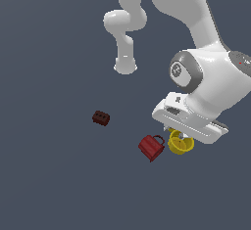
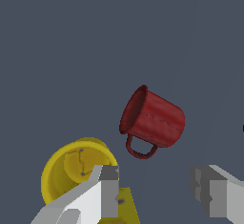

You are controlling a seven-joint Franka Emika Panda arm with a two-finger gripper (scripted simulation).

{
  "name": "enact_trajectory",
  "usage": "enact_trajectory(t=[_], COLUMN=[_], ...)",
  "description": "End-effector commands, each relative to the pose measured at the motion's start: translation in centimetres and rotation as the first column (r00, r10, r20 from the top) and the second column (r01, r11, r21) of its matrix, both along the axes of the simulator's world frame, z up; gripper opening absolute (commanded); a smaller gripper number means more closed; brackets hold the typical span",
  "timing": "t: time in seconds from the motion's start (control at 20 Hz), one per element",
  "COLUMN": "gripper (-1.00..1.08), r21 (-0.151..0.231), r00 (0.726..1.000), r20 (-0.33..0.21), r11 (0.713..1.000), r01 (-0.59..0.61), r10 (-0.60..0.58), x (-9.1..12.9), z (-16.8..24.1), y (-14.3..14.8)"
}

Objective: Pick up a designated object from a clutter of objects.

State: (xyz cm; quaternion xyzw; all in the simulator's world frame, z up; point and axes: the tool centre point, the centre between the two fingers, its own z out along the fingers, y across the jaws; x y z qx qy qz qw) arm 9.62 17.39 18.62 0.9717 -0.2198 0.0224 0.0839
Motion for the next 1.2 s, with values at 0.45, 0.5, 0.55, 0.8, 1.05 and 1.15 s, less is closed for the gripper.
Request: enact_trajectory(t=[0.45,0.5,0.55,0.8,1.05,1.15], gripper=[0.28,0.28,0.28,0.28,0.28,0.28], r21=[-0.037,-0.039,-0.04,-0.044,-0.046,-0.046], r00=[0.989,0.987,0.985,0.977,0.972,0.97], r20=[0.063,0.068,0.074,0.095,0.107,0.11], r11=[0.99,0.988,0.987,0.98,0.975,0.974], r01=[0.137,0.147,0.157,0.194,0.216,0.221], r10=[-0.135,-0.144,-0.153,-0.189,-0.21,-0.215], x=[0.9,0.9,0.9,0.8,0.7,0.7], z=[-5.8,-6.3,-6.7,-8.5,-9.6,-9.8], y=[6.9,7.4,7.9,9.8,11.0,11.2])
